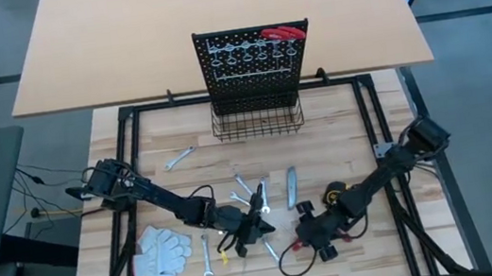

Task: Hang tools onto peg board
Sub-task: Hang the red allen wrench on the pegboard

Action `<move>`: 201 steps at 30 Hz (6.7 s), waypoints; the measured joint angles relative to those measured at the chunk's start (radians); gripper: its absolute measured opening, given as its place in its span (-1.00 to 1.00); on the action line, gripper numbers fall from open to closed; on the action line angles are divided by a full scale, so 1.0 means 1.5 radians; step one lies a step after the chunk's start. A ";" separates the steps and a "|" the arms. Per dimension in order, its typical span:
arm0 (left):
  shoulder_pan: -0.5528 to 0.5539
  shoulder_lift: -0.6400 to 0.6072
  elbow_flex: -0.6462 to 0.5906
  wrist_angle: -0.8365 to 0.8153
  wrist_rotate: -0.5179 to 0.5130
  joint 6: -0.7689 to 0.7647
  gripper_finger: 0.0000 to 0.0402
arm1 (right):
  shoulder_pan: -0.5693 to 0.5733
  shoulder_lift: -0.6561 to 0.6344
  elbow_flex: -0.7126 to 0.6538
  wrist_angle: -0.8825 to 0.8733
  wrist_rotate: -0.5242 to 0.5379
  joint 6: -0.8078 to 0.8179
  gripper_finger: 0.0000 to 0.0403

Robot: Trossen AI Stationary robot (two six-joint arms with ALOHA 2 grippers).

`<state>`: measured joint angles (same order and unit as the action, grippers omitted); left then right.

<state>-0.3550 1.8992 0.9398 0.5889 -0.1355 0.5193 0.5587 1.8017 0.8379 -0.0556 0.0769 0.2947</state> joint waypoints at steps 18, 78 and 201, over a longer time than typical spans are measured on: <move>-0.009 0.000 0.000 -0.041 0.013 -0.016 -0.33 | -0.015 -0.003 -0.085 0.532 -0.022 -0.077 -0.52; -0.033 0.000 0.004 0.151 -0.056 -0.438 -1.00 | 0.127 -0.194 -0.081 0.376 0.493 -0.327 -0.58; 0.008 0.000 0.004 0.224 0.060 -0.584 -0.99 | 0.123 0.046 0.199 0.147 0.823 -0.574 -0.54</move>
<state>-0.3436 1.8988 0.9451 0.9242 -0.0460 -0.3573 0.7427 1.8706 1.1358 0.1649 1.3116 -0.5659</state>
